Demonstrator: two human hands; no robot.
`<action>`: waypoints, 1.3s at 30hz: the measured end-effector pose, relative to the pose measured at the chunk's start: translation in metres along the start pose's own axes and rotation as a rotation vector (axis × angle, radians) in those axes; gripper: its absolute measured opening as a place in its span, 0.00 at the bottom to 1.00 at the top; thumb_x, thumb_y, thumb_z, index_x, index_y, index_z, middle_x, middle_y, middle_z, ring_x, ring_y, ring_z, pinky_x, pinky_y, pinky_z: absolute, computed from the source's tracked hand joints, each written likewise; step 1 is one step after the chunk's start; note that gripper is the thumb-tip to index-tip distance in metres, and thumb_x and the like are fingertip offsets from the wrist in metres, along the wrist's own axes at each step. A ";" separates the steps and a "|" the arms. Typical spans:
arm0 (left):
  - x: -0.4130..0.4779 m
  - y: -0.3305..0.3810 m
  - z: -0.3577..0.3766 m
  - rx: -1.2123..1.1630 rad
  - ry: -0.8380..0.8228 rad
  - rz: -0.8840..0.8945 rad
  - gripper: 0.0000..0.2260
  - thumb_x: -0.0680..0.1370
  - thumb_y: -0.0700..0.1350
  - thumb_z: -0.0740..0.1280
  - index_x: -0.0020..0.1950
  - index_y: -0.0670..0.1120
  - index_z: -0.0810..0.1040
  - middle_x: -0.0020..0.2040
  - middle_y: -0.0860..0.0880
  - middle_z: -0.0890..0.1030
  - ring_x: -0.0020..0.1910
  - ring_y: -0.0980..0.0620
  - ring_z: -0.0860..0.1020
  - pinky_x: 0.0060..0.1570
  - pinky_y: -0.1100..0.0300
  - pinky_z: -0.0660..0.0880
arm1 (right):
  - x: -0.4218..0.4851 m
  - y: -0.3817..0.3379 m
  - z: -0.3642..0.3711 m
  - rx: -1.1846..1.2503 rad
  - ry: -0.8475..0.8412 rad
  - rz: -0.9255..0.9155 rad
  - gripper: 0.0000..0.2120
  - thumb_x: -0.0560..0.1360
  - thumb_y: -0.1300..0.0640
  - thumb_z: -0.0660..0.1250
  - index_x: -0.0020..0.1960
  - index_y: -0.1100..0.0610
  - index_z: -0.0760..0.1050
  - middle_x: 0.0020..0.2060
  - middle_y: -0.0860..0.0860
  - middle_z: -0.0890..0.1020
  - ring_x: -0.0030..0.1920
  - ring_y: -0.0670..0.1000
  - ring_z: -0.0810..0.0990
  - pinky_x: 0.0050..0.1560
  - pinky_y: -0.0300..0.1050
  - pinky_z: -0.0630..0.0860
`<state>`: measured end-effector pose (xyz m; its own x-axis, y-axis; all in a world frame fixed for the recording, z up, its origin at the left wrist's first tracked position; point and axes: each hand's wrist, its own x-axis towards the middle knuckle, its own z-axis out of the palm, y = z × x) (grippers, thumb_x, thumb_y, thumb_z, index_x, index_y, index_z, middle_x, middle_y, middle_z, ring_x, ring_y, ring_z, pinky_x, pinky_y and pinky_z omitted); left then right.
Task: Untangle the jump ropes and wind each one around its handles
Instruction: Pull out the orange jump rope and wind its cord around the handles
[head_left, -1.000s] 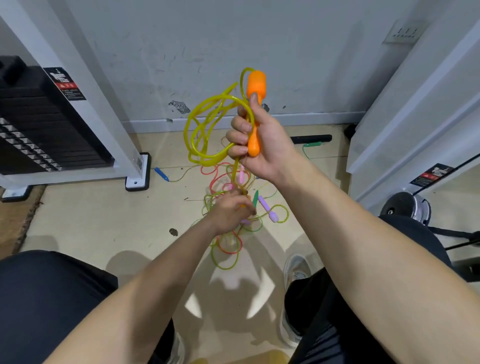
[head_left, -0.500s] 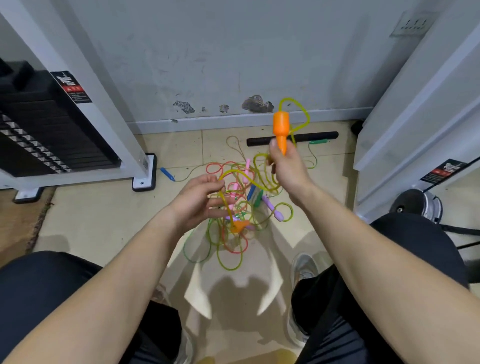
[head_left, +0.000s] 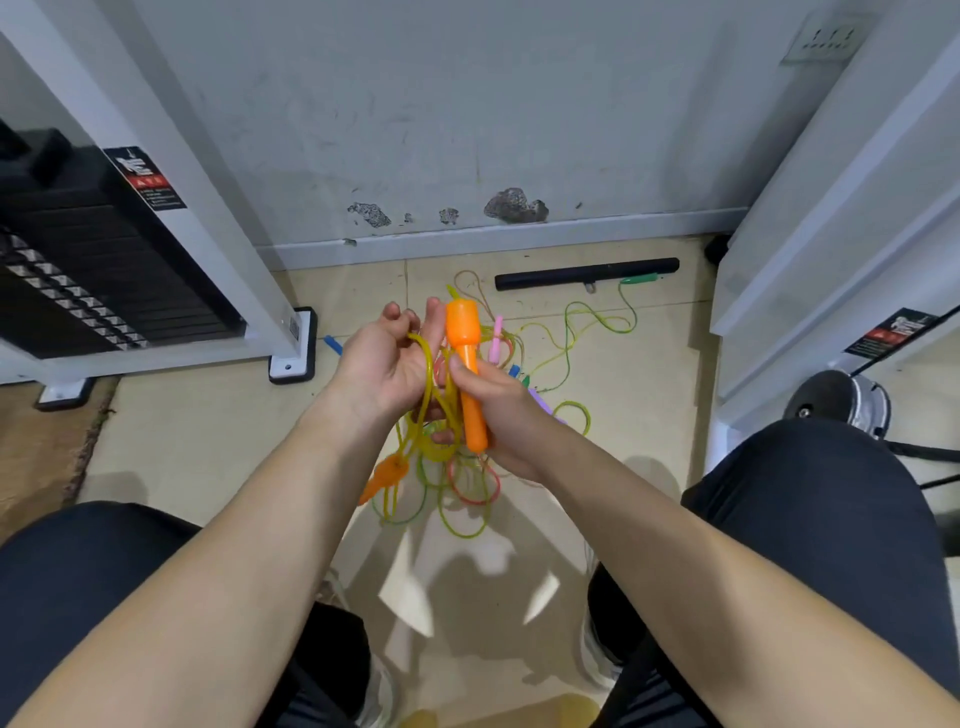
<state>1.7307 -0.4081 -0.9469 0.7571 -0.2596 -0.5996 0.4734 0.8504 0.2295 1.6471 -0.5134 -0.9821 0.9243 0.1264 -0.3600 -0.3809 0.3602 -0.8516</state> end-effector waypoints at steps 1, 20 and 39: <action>0.001 0.002 0.001 -0.011 0.025 0.030 0.11 0.84 0.32 0.55 0.45 0.39 0.72 0.39 0.43 0.70 0.23 0.46 0.79 0.41 0.48 0.83 | -0.002 -0.002 0.004 0.014 -0.026 0.002 0.09 0.84 0.52 0.59 0.53 0.57 0.72 0.39 0.55 0.81 0.38 0.52 0.82 0.39 0.46 0.77; -0.015 0.032 -0.071 1.469 -0.298 0.135 0.16 0.67 0.53 0.76 0.44 0.46 0.74 0.39 0.51 0.79 0.41 0.56 0.79 0.41 0.66 0.76 | 0.011 -0.057 -0.019 0.338 0.043 -0.052 0.09 0.84 0.57 0.59 0.45 0.53 0.66 0.31 0.47 0.70 0.31 0.46 0.71 0.25 0.38 0.62; 0.007 0.037 -0.073 0.953 -0.090 -0.112 0.05 0.77 0.40 0.57 0.44 0.47 0.71 0.35 0.50 0.71 0.25 0.54 0.66 0.25 0.65 0.63 | 0.018 -0.063 -0.067 -1.081 0.363 0.301 0.11 0.84 0.52 0.57 0.56 0.60 0.71 0.44 0.56 0.74 0.50 0.60 0.77 0.55 0.63 0.81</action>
<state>1.7201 -0.3450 -0.9984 0.6982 -0.3845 -0.6038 0.6818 0.1003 0.7246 1.6861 -0.5955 -0.9606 0.8000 -0.2605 -0.5405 -0.5647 -0.6313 -0.5316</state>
